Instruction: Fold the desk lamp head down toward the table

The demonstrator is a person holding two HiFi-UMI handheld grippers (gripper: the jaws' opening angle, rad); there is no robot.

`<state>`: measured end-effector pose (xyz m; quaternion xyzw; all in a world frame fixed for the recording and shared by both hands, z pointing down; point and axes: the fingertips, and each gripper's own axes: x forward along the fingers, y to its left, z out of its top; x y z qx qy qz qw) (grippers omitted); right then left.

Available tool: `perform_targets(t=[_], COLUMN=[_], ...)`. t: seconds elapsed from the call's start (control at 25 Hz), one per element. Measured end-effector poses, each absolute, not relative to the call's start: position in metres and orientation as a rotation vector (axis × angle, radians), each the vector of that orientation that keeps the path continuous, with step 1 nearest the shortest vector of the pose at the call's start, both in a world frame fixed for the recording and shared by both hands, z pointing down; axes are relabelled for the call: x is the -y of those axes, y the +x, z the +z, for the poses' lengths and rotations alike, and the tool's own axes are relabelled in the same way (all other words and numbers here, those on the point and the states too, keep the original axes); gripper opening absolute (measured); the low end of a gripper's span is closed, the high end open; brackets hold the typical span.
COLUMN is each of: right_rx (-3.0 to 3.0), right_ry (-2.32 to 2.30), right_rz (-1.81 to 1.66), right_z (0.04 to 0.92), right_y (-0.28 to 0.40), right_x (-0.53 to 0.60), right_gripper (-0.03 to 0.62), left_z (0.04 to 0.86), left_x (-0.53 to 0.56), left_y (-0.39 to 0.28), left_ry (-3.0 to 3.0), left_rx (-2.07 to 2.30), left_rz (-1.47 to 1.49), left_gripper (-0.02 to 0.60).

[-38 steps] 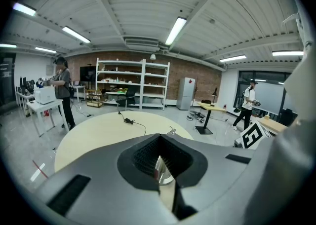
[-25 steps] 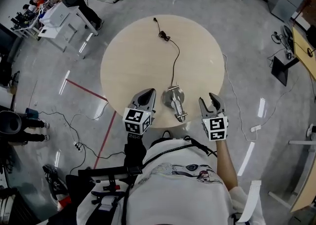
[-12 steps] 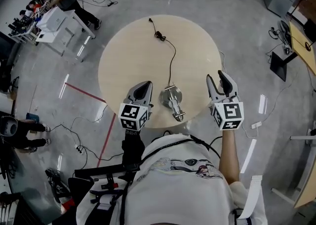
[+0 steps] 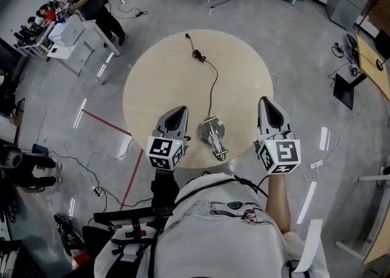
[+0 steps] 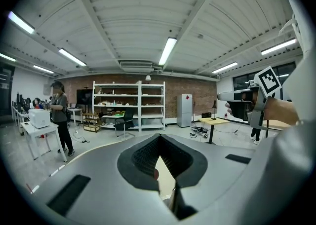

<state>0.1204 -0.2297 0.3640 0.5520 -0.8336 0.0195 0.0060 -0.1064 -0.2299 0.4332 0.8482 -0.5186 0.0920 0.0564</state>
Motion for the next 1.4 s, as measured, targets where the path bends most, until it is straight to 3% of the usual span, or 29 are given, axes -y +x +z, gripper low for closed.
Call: perform_targets(t=[1.4], right_rx=[2.617], right_ry=[1.690], right_rz=[0.104], right_z=[0.376], right_y=[0.106], right_x=[0.227], right_gripper=[0.003], left_z=[0.424], left_x=[0.226], left_y=[-0.113], left_ry=[2.567], left_rx=[1.627], left_rz=[0.217], left_gripper=[0.002])
